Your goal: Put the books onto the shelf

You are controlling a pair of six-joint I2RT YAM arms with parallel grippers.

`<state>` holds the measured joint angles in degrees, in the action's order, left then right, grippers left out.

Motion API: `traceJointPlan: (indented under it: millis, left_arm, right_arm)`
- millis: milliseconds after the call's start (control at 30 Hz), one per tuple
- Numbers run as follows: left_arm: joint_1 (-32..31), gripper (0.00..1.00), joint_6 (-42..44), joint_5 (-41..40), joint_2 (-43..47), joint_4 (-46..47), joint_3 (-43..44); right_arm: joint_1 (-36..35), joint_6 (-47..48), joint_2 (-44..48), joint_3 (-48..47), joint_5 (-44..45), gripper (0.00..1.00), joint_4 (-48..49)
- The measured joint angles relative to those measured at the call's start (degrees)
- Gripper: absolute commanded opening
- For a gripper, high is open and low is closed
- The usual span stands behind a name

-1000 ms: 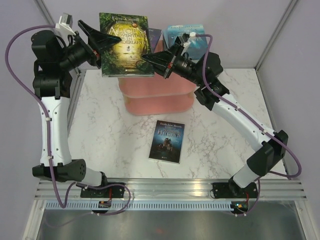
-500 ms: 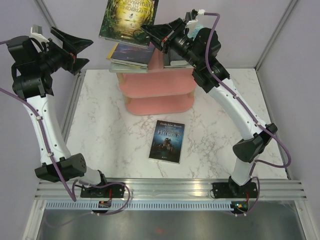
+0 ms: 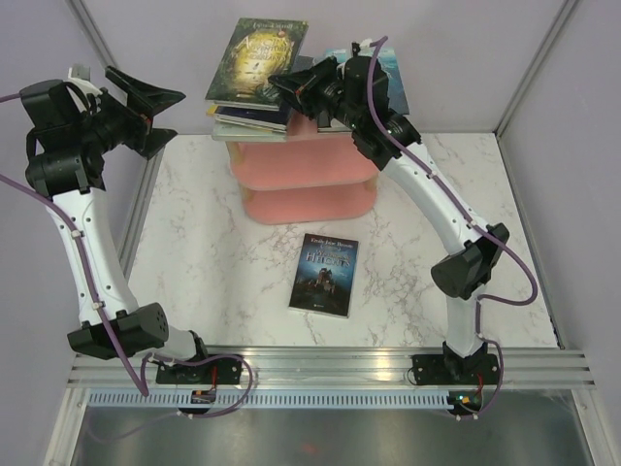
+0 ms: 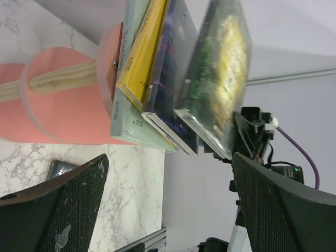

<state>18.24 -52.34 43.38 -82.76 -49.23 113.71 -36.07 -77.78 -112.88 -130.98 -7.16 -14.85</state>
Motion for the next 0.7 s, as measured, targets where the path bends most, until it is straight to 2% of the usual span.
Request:
traceJointPlan:
  millis: [233,333,367,467,533,567,633,667,700]
  left_arm:
    - [0.0,1.0,0.42,0.0,0.02,-0.96,-0.98]
    - [0.0,1.0,0.52,-0.02,0.22,-1.46,-1.38]
    - [0.0,1.0,0.59,-0.02,0.31,-1.55,-1.49]
    - [0.0,1.0,0.83,-0.04,0.46,-1.7,-1.62]
    - [0.0,1.0,0.87,-0.2,0.63,-1.7,-1.75]
    - [0.0,1.0,0.87,-0.24,0.74,-1.7,-1.88]
    - [0.0,1.0,0.87,-0.31,0.98,-1.7,-2.16]
    - [0.0,1.0,0.9,-0.37,1.07,-1.7,-2.27]
    - [0.0,1.0,0.9,-0.42,1.14,-1.7,-2.34]
  right_arm:
    - [0.17,-0.92,-1.68,-0.02,1.51,0.0,-4.85]
    - [0.33,-1.49,-1.68,-0.13,1.42,0.22,-4.96]
    - [0.44,-1.79,-1.7,-0.13,1.16,0.37,-5.01]
    - [0.79,-2.36,-1.7,-0.17,0.33,0.56,-4.33]
    - [1.09,-2.64,-1.7,-0.2,-0.09,0.62,-3.63]
    - [1.18,-2.67,-1.7,-0.2,-0.42,0.7,-3.08]
    - [1.36,-2.82,-1.53,-0.24,-0.96,0.78,-1.75]
    - [1.42,-2.97,-1.36,-0.24,-1.18,0.98,-1.49]
    - [1.46,-2.97,-1.11,-0.2,-1.81,0.98,-0.68]
